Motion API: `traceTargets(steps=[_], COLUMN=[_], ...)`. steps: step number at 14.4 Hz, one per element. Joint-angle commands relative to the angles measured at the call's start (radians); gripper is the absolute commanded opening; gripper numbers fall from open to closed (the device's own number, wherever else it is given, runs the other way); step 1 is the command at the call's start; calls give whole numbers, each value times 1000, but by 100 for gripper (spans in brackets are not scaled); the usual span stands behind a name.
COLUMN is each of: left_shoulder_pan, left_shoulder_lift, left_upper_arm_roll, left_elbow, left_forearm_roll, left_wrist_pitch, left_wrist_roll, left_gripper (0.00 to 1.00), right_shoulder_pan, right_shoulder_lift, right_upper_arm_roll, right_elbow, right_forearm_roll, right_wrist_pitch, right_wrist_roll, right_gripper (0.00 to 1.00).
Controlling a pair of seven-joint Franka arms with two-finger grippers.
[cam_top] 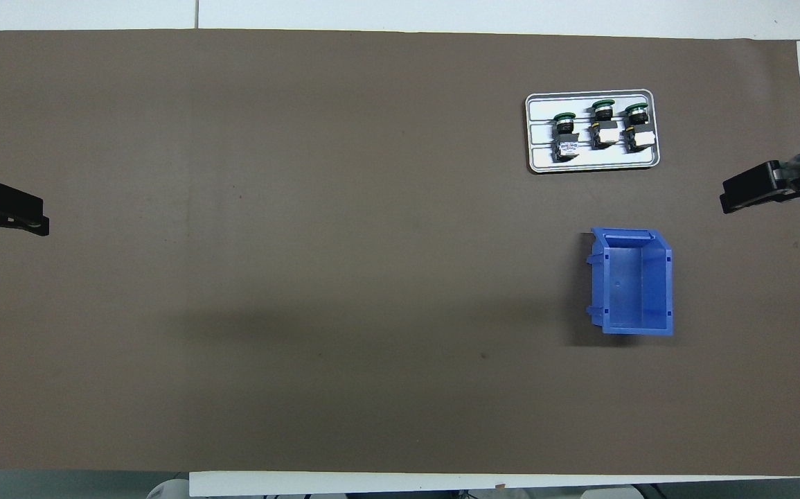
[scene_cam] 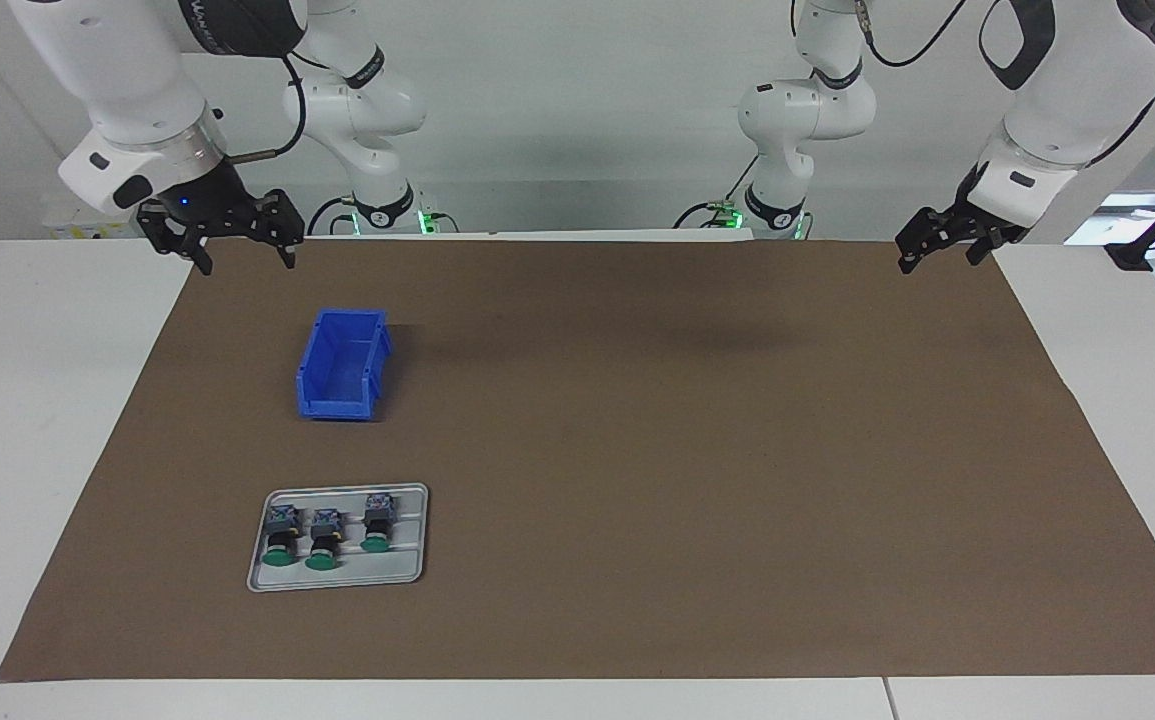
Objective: Place and press button with both arms
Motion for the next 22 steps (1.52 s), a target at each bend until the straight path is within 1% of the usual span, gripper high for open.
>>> traceTargets(steps=[1,10,14,15,16,17,18,20,22], left_shoulder_pan=[2,0,-4,-4,-4,0,2,4,4], left_shoulder_lift=[-15,-16,-15,-16,-16,-16,-16,-16,-16], left_upper_arm_roll=[-2,-2,-4,-2,-2,-2,-2,-1,-1], left_elbow=[-5,-6,-6,-6,-8,-8,-8,-8,-8], left_forearm_roll=[7,7,7,7,7,7,7,7,7], left_wrist_pitch=[-3,-6,-5,-5,-6,-9,-12,-15,-14], left_wrist_roll=[2,2,2,2,2,2,-1,-5,-11], left_gripper=[100,100,100,100,100,100,100,100,100], right_shoulder_pan=[-1,-3,-5,2,8,26,50,74,112], right_shoulder_lift=[-8,-12,-23,-24,-20,-15,6,108,242], right_upper_arm_roll=[0,0,1,3,7,15,15,17,20], right_elbow=[-19,-25,-31,-34,-26,-29,-25,41,104], right_forearm_roll=[12,13,13,15,24,36,35,45,55], right_wrist_pitch=[24,28,7,-18,-4,40,75,111,198], right_wrist_roll=[-12,0,-7,-27,-41,-30,5,72,141], right_gripper=[99,99,99,99,99,99,99,99,99])
